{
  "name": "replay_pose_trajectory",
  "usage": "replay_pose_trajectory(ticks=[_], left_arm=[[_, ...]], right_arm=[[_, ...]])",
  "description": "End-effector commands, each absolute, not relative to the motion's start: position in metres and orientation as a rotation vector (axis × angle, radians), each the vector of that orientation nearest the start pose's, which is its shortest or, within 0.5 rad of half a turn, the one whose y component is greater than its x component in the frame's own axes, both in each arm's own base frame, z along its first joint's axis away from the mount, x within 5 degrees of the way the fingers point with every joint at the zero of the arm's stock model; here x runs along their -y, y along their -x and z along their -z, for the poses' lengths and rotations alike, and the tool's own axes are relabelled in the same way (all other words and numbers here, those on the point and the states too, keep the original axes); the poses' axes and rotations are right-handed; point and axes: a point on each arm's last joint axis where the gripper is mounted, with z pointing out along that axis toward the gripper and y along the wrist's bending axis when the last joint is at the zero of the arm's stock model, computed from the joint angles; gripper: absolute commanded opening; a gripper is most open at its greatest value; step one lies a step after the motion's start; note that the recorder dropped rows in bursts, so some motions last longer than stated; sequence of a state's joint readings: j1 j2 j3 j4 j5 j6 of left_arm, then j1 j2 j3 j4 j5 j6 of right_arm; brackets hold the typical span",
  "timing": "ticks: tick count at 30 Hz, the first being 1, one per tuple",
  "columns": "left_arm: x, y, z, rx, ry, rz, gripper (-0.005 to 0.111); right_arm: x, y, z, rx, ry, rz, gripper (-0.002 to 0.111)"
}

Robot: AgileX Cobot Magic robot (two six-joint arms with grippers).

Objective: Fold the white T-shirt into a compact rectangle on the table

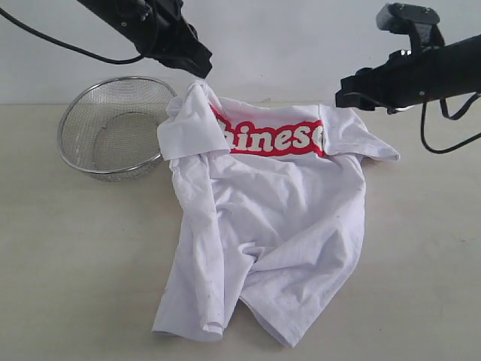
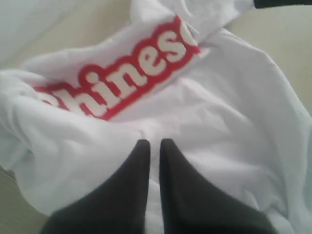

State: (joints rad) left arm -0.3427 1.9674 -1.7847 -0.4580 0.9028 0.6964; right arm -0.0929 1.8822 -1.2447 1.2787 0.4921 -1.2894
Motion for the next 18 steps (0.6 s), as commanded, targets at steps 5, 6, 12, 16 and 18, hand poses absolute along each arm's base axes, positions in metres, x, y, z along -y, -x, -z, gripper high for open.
replay_pose_trajectory(ticks=[5,6,12,16,18], left_arm=[[0.195,-0.378,-0.255,-2.486,-1.091,0.541,0.005],[0.196,-0.374,-0.248,-2.504,-1.099,0.544,0.005],[0.197,-0.363,-0.227,-2.586,-1.063,0.594,0.005],[0.201,-0.363,-0.237,-2.546,-0.986,0.661,0.005],[0.204,-0.365,-0.241,-2.517,-0.930,0.706,0.005]], right_arm=[[-0.030,-0.409,-0.192,-2.322,0.239,-0.582,0.031],[-0.032,-0.405,-0.193,-2.347,0.236,-0.631,0.026],[-0.043,-0.371,-0.206,-2.495,0.286,-0.849,0.000],[-0.042,-0.341,-0.219,-2.495,0.213,-0.821,0.000],[-0.043,-0.325,-0.223,-2.507,0.180,-0.841,0.000]])
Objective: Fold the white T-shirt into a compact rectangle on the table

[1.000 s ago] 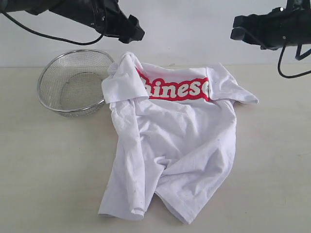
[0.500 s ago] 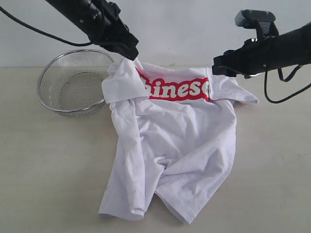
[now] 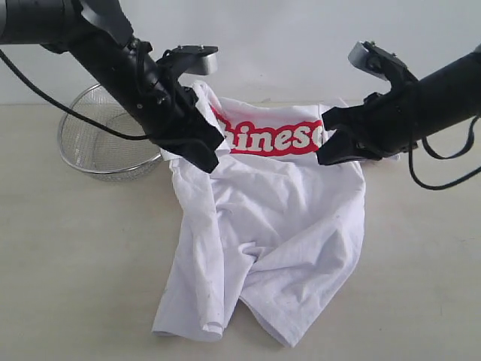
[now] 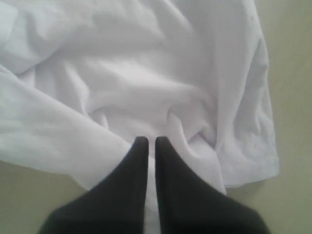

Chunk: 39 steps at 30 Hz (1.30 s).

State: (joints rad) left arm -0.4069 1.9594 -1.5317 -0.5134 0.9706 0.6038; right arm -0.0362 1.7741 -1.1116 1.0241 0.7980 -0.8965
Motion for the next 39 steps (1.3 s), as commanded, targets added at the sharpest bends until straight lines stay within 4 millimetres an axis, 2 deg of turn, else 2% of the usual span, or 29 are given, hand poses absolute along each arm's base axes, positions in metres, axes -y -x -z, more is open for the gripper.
replay_pose_trajectory(ticks=[1,6,9,11,12,15,18,21,25,29,32,39], left_arm=[[0.206,-0.365,-0.242,-2.514,-0.907,0.741,0.005],[0.210,-0.360,-0.242,-2.539,-0.889,0.843,0.005],[0.209,-0.351,-0.241,-2.609,-0.947,0.904,0.005],[0.209,-0.346,-0.241,-2.653,-0.951,0.936,0.005],[0.207,-0.344,-0.246,-2.643,-0.921,0.927,0.005],[0.200,-0.335,-0.256,-2.590,-0.842,0.877,0.005],[0.188,-0.313,-0.258,-2.568,-0.773,0.847,0.005],[0.180,-0.294,-0.238,-2.628,-0.722,0.845,0.005],[0.183,-0.270,-0.211,-2.654,-0.723,0.938,0.005],[0.182,-0.264,-0.203,-2.668,-0.745,0.945,0.005],[0.180,-0.261,-0.205,-2.662,-0.761,0.932,0.005],[0.174,-0.252,-0.234,-2.561,-0.799,0.903,0.005]], right_arm=[[-0.046,-0.315,-0.223,-2.518,0.182,-0.867,0.000],[-0.070,-0.275,-0.202,-2.619,0.205,-0.932,0.000],[-0.095,-0.249,-0.179,-2.677,0.245,-0.961,0.000],[-0.110,-0.236,-0.167,-2.700,0.274,-0.910,0.000],[-0.118,-0.232,-0.162,-2.697,0.283,-0.832,0.000],[-0.123,-0.235,-0.160,-2.663,0.237,-0.723,0.000],[-0.123,-0.238,-0.140,-2.736,0.208,-0.696,0.000],[-0.125,-0.239,-0.121,-2.803,0.177,-0.693,0.000],[-0.128,-0.238,-0.104,-2.859,0.175,-0.672,0.000],[-0.128,-0.236,-0.098,-2.891,0.204,-0.664,0.000],[-0.126,-0.235,-0.097,-2.918,0.204,-0.634,0.000],[-0.114,-0.230,-0.092,-3.013,0.213,-0.453,0.000]])
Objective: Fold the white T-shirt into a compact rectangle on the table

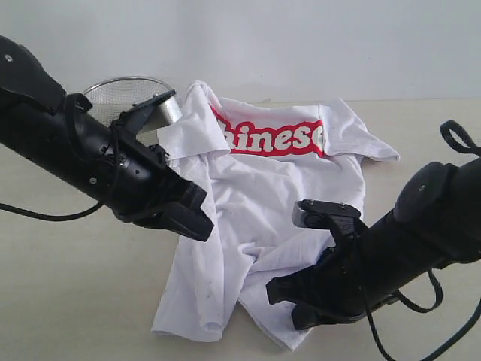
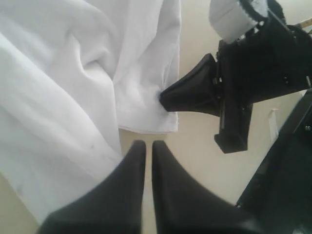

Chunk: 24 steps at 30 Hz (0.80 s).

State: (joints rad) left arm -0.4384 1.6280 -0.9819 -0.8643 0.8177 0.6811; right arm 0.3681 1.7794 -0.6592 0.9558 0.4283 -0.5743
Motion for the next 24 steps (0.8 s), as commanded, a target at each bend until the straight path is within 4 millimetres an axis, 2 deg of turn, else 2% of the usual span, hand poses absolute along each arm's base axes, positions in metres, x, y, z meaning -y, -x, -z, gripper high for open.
replay_pose_trajectory(ticks=[1,7,14,19,24], left_arm=[[0.173,-0.251,-0.238,-2.548,-0.811,0.891,0.005],[0.165,-0.239,-0.263,-2.489,-0.828,0.845,0.005],[0.159,-0.226,-0.286,-2.414,-0.852,0.833,0.005],[0.158,-0.224,-0.289,-2.401,-0.855,0.831,0.005],[0.158,-0.224,-0.289,-2.400,-0.856,0.828,0.005]], right_arm=[[-0.112,-0.230,-0.091,-3.024,0.205,-0.427,0.000],[-0.104,-0.230,-0.089,-3.047,0.152,-0.335,0.000],[-0.070,-0.213,-0.075,-3.080,-0.004,-0.259,0.000],[-0.050,-0.201,-0.068,-3.089,-0.078,-0.216,0.000],[-0.036,-0.202,-0.070,-3.071,-0.145,-0.210,0.000]])
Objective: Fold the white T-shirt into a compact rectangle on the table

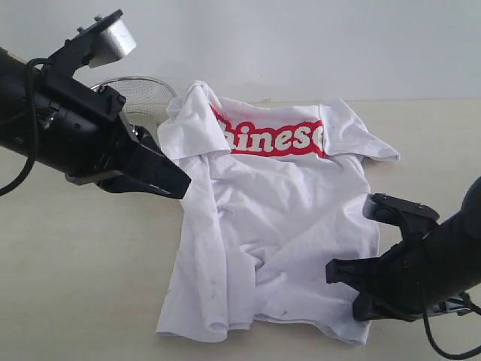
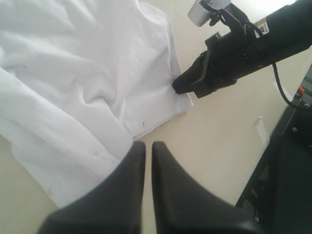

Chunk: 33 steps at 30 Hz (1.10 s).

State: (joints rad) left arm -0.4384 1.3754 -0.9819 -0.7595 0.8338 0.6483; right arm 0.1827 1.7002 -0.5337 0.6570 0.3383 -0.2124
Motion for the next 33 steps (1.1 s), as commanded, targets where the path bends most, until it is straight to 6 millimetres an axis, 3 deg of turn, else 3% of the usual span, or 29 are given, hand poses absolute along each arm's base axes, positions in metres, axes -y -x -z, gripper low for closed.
replay_pose_trajectory(ticks=[1,9,16,19,25,29,33], left_arm=[[0.158,-0.224,-0.289,-2.400,-0.856,0.828,0.005],[0.157,-0.223,-0.288,-2.408,-0.867,0.814,0.005],[0.156,-0.222,-0.288,-2.412,-0.880,0.813,0.005],[0.156,-0.221,-0.288,-2.421,-0.894,0.813,0.005],[0.155,-0.221,-0.279,-2.445,-0.915,0.791,0.005],[0.157,-0.223,-0.269,-2.499,-0.937,0.816,0.005],[0.160,-0.226,-0.258,-2.551,-0.948,0.832,0.005]], right_arm=[[-0.033,-0.203,-0.072,-3.059,-0.159,-0.211,0.000],[-0.004,-0.205,-0.090,-3.007,-0.241,-0.207,0.000],[0.010,-0.202,-0.092,-3.013,-0.317,-0.203,0.000],[0.009,-0.201,-0.101,-2.988,-0.319,-0.217,0.000],[0.000,-0.196,-0.145,-2.841,-0.262,-0.333,0.000],[-0.013,-0.189,-0.173,-2.717,-0.161,-0.502,0.000],[-0.030,-0.184,-0.189,-2.627,-0.047,-0.685,0.000]])
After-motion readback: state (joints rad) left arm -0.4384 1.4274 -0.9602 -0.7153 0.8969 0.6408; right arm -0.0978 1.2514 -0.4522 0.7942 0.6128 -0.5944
